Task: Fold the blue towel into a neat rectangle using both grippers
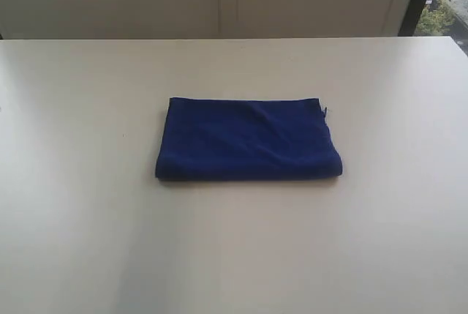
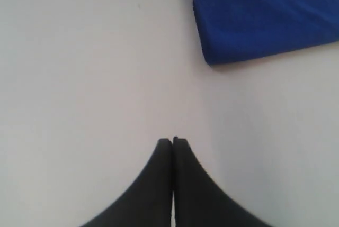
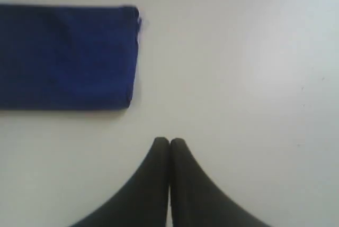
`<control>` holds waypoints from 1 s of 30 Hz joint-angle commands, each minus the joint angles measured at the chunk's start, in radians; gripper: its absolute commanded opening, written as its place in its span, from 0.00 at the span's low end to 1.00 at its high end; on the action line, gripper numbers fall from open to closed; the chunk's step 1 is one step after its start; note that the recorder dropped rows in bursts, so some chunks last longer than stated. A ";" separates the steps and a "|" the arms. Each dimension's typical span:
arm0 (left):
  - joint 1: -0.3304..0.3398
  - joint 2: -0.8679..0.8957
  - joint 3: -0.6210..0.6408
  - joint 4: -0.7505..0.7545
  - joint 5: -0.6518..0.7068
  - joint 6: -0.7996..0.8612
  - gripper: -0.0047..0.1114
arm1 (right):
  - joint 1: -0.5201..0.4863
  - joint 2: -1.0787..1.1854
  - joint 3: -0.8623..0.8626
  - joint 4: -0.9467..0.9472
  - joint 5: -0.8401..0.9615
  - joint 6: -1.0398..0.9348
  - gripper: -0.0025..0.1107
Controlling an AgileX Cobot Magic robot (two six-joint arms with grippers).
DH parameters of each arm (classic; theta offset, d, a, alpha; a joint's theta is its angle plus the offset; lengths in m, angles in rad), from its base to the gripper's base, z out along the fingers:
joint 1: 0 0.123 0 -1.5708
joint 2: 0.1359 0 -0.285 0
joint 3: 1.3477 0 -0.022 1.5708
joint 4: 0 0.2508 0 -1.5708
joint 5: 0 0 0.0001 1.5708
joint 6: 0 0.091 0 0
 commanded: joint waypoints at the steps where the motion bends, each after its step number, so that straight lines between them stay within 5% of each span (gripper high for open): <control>1: 0.002 -0.186 0.115 -0.014 -0.133 0.057 0.04 | 0.001 -0.222 0.090 -0.001 -0.109 -0.014 0.02; 5: 0.002 -0.290 0.204 -0.014 -0.277 0.072 0.04 | 0.001 -0.386 0.213 -0.001 -0.288 -0.029 0.02; 11: 0.002 -0.297 0.204 -0.014 -0.236 0.070 0.04 | 0.001 -0.462 0.223 -0.001 -0.168 -0.031 0.02; 30: 0.002 -0.297 0.204 -0.014 -0.238 0.072 0.04 | 0.001 -0.471 0.223 -0.030 -0.168 -0.031 0.02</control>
